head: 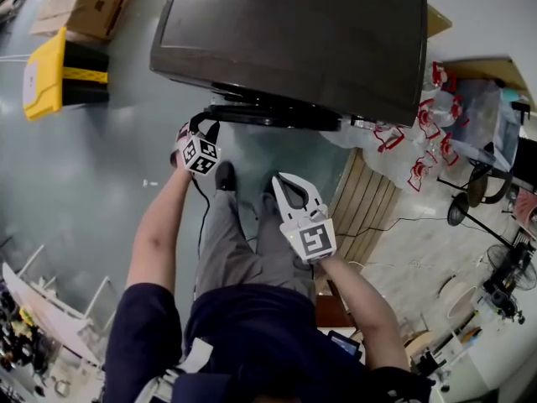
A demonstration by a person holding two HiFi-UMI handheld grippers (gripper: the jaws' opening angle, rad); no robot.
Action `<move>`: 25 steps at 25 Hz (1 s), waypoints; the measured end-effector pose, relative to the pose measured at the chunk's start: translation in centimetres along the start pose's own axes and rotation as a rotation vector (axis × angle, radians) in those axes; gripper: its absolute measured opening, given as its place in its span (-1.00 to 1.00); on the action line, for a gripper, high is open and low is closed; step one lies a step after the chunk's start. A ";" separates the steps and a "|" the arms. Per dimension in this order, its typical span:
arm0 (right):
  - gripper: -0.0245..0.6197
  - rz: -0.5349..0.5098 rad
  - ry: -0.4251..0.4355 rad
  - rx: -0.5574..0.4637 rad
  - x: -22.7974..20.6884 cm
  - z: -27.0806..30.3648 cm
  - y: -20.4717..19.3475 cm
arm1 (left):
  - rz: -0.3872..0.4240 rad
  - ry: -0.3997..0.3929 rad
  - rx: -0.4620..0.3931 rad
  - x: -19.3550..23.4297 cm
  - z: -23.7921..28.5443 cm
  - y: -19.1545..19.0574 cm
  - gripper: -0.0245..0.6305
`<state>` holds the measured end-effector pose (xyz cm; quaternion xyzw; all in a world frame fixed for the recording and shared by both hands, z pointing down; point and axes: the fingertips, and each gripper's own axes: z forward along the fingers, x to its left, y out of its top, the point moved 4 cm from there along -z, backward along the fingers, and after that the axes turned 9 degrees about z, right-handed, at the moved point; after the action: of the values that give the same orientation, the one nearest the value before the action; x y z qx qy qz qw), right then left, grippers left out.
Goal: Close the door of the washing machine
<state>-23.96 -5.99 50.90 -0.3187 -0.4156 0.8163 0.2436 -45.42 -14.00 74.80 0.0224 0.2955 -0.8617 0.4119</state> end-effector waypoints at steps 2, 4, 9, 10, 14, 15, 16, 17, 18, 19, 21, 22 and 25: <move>-0.86 0.017 -0.016 -0.004 0.0 0.4 0.0 | 0.006 -0.004 -0.008 0.4 0.2 0.2 -0.43; -0.86 0.035 -0.039 -0.007 0.2 0.9 0.0 | 0.016 -0.013 -0.017 0.8 0.6 0.6 -0.43; -0.86 0.071 -0.079 -0.009 1.6 1.9 -0.1 | 0.028 -0.013 -0.044 1.6 0.8 1.0 -0.43; -0.86 0.076 -0.085 -0.011 1.9 2.0 -0.1 | 0.029 -0.009 -0.049 1.7 0.9 1.2 -0.43; -0.86 0.090 -0.095 -0.004 2.9 2.4 -0.7 | 0.021 0.005 -0.066 1.9 1.0 1.1 -0.43; -0.86 0.094 -0.100 -0.004 3.0 2.4 -0.7 | 0.016 0.011 -0.071 2.0 1.1 1.2 -0.42; -0.86 0.101 -0.106 -0.006 3.0 2.4 -0.8 | 0.007 0.016 -0.075 2.2 1.2 1.2 -0.42; -0.86 0.108 -0.111 -0.008 3.1 2.4 -0.9 | -0.005 0.024 -0.079 2.3 1.2 1.3 -0.41; -0.86 0.115 -0.115 -0.009 3.2 2.4 -0.9 | -0.019 0.031 -0.082 2.5 1.2 1.4 -0.41; -0.86 0.120 -0.117 -0.009 3.3 2.3 -1.0 | -0.033 0.039 -0.084 2.7 1.3 1.5 -0.40; -0.86 0.124 -0.118 -0.005 3.4 2.3 -1.1 | -0.058 0.059 -0.093 2.8 1.2 1.7 -0.40; -0.86 0.128 -0.119 -0.003 3.5 2.3 -1.2 | -0.078 0.069 -0.096 2.8 1.2 1.7 -0.40; -0.86 0.152 -0.124 0.000 3.4 2.3 -1.5 | -0.201 0.101 -0.090 2.5 0.9 1.3 -0.39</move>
<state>-27.70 -4.17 52.07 -0.2979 -0.4043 0.8508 0.1546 -45.91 -16.88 74.20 0.0178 0.3549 -0.8823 0.3087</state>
